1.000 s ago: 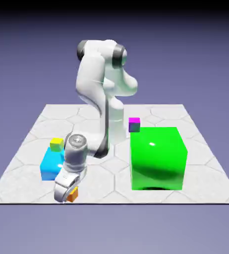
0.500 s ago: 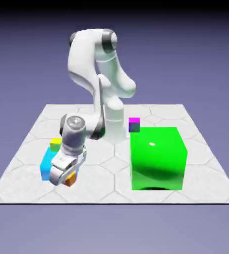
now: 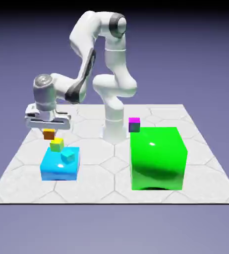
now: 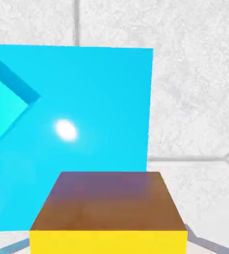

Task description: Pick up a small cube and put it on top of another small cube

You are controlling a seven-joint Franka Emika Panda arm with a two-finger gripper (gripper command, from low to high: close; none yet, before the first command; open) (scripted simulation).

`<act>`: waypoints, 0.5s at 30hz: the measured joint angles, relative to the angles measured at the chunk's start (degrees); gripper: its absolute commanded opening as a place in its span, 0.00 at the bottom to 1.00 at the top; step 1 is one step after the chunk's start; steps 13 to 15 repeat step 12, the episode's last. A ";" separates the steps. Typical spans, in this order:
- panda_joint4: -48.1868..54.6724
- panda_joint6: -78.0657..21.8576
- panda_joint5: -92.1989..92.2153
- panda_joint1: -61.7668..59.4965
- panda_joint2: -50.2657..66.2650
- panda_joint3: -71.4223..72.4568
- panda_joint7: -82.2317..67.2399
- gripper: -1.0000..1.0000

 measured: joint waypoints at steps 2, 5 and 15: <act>-2.03 -1.88 1.94 1.53 -3.62 -4.15 3.70 0.00; -3.05 0.54 2.34 1.49 -2.16 -4.49 3.48 0.00; -6.86 10.52 3.48 1.09 4.23 -5.29 2.25 1.00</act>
